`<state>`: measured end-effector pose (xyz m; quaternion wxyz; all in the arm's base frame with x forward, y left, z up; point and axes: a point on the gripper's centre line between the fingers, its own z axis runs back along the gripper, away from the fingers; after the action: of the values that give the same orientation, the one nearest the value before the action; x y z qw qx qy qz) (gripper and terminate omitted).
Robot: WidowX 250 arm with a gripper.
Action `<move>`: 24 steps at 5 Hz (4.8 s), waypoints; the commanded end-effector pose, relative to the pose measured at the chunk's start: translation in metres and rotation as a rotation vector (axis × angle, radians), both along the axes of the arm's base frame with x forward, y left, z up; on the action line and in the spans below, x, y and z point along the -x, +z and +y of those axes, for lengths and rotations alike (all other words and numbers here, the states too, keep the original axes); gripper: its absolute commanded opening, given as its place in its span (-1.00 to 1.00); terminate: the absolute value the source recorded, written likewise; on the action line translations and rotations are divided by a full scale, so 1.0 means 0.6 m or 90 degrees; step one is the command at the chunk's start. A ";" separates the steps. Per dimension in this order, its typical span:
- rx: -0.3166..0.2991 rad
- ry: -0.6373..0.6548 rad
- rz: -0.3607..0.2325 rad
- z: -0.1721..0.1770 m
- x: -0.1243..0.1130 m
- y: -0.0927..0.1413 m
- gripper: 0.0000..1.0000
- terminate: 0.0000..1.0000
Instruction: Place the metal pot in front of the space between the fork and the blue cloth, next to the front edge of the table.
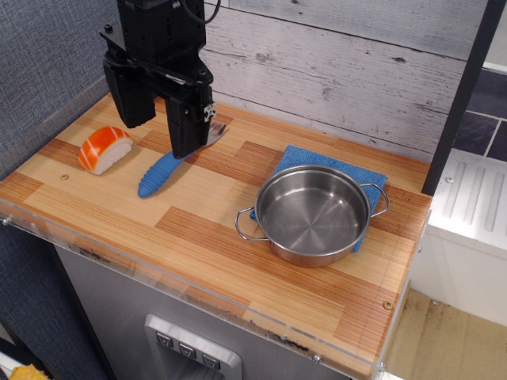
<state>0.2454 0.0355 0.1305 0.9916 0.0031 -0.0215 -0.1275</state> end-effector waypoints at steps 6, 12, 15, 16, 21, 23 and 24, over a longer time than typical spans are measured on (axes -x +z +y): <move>-0.057 -0.052 -0.045 -0.083 -0.158 -0.135 1.00 -1.00; -0.075 -0.081 -0.032 -0.117 -0.159 -0.160 -1.00 -1.00; -0.020 -0.068 -0.063 -0.098 -0.112 -0.055 -1.00 -1.00; 0.020 -0.012 -0.036 -0.035 -0.060 -0.008 -1.00 -1.00; -0.074 0.083 0.069 0.073 -0.033 -0.156 -1.00 -1.00; -0.088 0.083 0.069 0.081 -0.032 -0.145 1.00 -1.00; -0.077 0.087 0.041 0.092 -0.029 -0.107 1.00 -1.00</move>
<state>0.2545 0.0875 0.0488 0.9960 0.0480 0.0456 -0.0595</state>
